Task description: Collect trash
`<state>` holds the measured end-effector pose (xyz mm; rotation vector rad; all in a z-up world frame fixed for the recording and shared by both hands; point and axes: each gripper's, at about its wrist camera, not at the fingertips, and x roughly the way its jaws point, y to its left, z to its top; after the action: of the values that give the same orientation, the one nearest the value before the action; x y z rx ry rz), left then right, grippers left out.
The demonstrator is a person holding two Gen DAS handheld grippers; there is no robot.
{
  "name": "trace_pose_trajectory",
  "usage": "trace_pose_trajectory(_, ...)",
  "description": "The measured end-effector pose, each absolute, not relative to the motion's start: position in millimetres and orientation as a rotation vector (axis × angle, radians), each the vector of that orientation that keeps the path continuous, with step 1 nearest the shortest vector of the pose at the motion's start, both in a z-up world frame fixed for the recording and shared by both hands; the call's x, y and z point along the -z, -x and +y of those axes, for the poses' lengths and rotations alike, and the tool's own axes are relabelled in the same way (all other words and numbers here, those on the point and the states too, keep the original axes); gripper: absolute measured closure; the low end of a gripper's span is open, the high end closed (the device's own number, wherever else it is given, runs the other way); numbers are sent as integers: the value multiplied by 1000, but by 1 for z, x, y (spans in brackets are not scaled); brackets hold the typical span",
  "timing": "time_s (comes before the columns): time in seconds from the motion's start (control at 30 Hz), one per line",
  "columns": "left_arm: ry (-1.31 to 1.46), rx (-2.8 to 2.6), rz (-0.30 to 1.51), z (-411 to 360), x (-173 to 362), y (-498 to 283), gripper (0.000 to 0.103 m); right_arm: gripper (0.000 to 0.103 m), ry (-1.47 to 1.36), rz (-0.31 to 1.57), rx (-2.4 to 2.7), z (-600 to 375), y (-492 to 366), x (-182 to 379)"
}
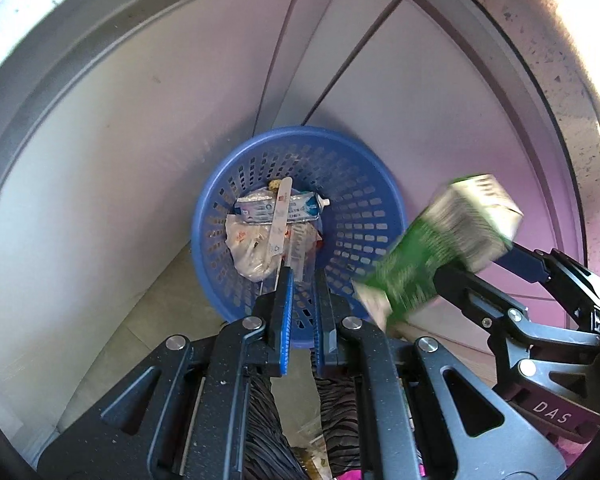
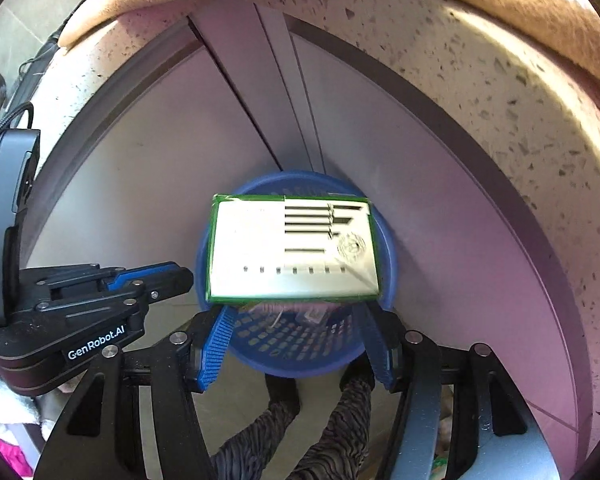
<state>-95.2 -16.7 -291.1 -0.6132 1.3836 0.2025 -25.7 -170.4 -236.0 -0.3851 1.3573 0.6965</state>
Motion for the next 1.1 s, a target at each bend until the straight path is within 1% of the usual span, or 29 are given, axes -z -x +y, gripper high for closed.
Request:
trace_pose_trajectory(0.27, 602, -212, 1361, -14, 271, 98, 96, 43, 394, 1335, -703, -166, 18, 230)
trace_pose_trajectory(0.3, 602, -215, 1357, -13, 268, 98, 96, 43, 391, 1334, -705, -166, 18, 229)
trace_pose_trajectory(0.37, 604, -225, 1348, -11, 264, 99, 91, 43, 393, 1331, -706, -168, 17, 227)
trace_pose_trajectory(0.5, 603, -234, 1328, -9, 252, 103, 91, 43, 383, 1331, -706, -168, 18, 219)
trace_pose_trajectory(0.77, 584, -233, 1258, -6, 213, 109, 91, 43, 370, 1282, -747, -173, 26, 181)
trace_pose_trajectory(1.1, 523, -225, 1119, -7, 139, 111, 91, 41, 337, 1172, -800, -188, 27, 118)
